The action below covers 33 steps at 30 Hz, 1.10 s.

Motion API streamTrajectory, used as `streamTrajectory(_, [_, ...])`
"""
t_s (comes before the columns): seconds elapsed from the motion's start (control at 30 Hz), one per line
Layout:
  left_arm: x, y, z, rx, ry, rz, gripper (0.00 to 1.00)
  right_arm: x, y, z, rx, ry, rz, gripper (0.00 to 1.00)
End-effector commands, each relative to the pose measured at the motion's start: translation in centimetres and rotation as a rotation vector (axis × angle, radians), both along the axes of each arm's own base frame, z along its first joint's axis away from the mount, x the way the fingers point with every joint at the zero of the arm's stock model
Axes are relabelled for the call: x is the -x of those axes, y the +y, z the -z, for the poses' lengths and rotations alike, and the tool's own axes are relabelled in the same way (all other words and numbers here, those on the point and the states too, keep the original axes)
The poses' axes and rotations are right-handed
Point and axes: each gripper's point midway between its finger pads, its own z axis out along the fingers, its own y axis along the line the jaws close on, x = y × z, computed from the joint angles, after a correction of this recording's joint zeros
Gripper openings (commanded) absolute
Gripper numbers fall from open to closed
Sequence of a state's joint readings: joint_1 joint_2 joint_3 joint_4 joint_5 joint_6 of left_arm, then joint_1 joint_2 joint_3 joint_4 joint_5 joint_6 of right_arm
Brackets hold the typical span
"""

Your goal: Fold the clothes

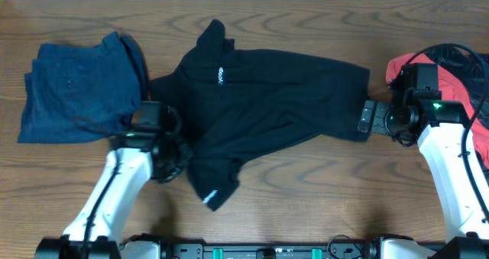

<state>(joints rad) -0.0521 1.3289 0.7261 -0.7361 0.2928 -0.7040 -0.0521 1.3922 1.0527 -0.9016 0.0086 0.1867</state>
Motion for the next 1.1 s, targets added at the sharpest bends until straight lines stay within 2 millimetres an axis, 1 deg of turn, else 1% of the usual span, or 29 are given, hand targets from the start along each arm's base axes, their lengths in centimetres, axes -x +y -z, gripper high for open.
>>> streamTrajectory(0.0, [0.4,2.6,0.0,-0.054,0.002,-0.01,0.06,-1.0,1.7,-0.4,-0.069,-0.038,-0.126,0.99])
streamTrajectory(0.07, [0.5,3.0,0.1,-0.054,0.009,-0.024,0.06,-2.2,1.7,-0.4,-0.067,-0.073,-0.127,0.99])
streamTrajectory(0.13, [0.4,3.0,0.1,-0.054,0.007,-0.027,0.06,-3.8,1.7,-0.2,-0.069,-0.119,-0.132,0.99])
streamTrajectory(0.2, [0.2,3.0,0.2,-0.055,0.002,-0.026,0.06,-5.6,1.8,0.4,-0.066,-0.151,-0.138,0.99])
streamTrajectory(0.27, [0.1,3.0,0.1,-0.055,-0.005,-0.026,0.06,-6.7,2.3,1.6,-0.084,-0.156,-0.151,0.99])
streamTrajectory(0.37, [-0.1,3.0,0.1,-0.055,-0.011,-0.026,0.06,-8.0,3.7,3.8,-0.14,-0.142,-0.184,0.99])
streamTrajectory(0.47, [-0.2,3.0,0.1,-0.055,-0.014,-0.026,0.06,-9.0,4.0,6.7,-0.152,-0.115,-0.174,0.99])
streamTrajectory(0.57, [-0.4,3.0,0.1,-0.055,-0.022,-0.026,0.06,-10.1,4.3,9.0,-0.167,-0.107,-0.148,0.99])
streamTrajectory(0.7, [-0.5,3.0,0.0,-0.056,-0.028,-0.027,0.06,-11.6,5.3,11.1,-0.183,-0.131,-0.162,0.99])
streamTrajectory(0.8, [-0.5,3.0,0.1,-0.056,-0.027,-0.027,0.06,-12.9,6.6,11.8,-0.208,-0.175,-0.198,0.98])
streamTrajectory(0.83, [-0.5,3.0,0.1,-0.056,-0.027,-0.027,0.06,-13.3,6.9,11.9,-0.21,-0.192,-0.207,0.93])
streamTrajectory(0.87, [-0.5,3.0,0.1,-0.056,-0.027,-0.027,0.06,-13.8,7.2,11.9,-0.208,-0.212,-0.215,0.84])
streamTrajectory(0.9, [-0.5,3.0,0.1,-0.056,-0.027,-0.027,0.06,-14.3,7.4,11.8,-0.204,-0.233,-0.219,0.67])
streamTrajectory(0.93, [-0.5,3.0,0.1,-0.056,-0.027,-0.027,0.06,-15.0,7.4,11.4,-0.198,-0.263,-0.221,0.48])
streamTrajectory(0.97, [-0.5,3.0,0.1,-0.056,-0.027,-0.027,0.06,-15.6,7.2,11.1,-0.186,-0.292,-0.205,0.21])
streamTrajectory(1.0, [-0.5,3.0,0.1,-0.056,-0.027,-0.027,0.06,-16.4,6.8,10.5,-0.169,-0.327,-0.179,0.07])
streamTrajectory(1.03, [-0.4,3.0,0.1,-0.056,-0.026,-0.026,0.06,-17.3,6.1,9.7,-0.144,-0.369,-0.142,0.01])
streamTrajectory(1.07, [-0.4,3.0,0.1,-0.056,-0.026,-0.026,0.06,-18.2,5.2,8.9,-0.115,-0.416,-0.1,0.01])
